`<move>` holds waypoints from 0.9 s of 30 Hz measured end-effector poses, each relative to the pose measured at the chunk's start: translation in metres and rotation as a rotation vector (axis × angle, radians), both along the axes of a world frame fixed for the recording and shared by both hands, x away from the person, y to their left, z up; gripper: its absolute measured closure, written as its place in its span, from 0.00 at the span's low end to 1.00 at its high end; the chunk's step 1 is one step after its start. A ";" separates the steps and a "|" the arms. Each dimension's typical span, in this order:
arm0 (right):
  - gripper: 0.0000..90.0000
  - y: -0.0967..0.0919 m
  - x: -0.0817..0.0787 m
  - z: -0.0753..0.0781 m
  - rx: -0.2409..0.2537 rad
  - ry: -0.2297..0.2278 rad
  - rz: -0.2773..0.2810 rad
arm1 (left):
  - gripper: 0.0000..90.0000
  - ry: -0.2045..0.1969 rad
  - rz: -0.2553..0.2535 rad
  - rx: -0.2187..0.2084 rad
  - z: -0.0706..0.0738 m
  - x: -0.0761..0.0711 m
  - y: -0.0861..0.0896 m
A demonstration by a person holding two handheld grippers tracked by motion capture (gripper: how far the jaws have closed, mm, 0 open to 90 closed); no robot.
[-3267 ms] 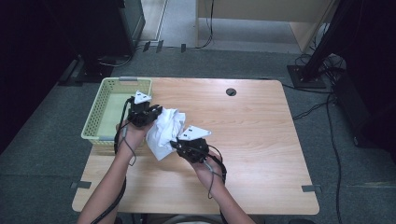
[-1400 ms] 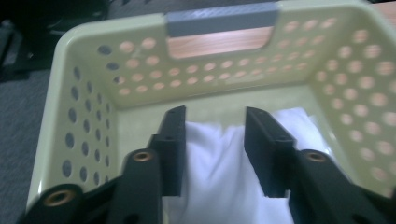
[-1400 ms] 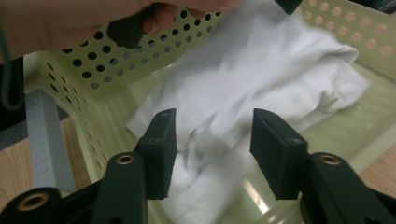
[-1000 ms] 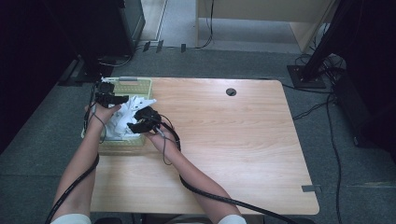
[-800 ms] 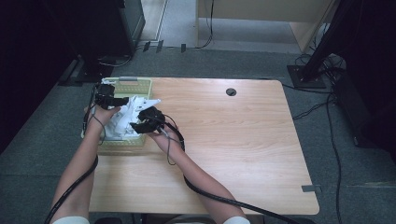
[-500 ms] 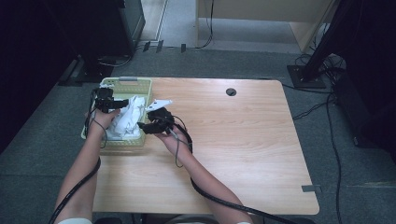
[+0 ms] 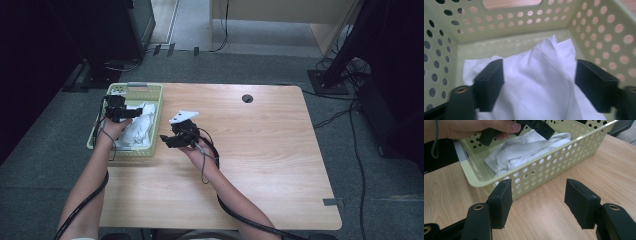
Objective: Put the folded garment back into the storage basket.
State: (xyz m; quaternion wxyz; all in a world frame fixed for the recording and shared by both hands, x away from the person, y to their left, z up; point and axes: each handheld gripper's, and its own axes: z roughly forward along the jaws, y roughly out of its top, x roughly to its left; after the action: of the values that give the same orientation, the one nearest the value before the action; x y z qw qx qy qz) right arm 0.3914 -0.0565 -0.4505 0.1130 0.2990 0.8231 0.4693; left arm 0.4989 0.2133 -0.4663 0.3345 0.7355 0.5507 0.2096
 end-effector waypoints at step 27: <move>0.28 -0.026 -0.003 -0.029 -0.036 0.060 0.049 | 0.24 -0.028 -0.050 0.038 0.026 -0.027 -0.021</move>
State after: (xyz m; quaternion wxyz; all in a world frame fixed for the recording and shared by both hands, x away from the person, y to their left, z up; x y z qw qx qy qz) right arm 0.3886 -0.0826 -0.4793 0.0820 0.2908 0.8415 0.4480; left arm 0.4720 0.1927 -0.4405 0.3332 0.7523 0.5232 0.2220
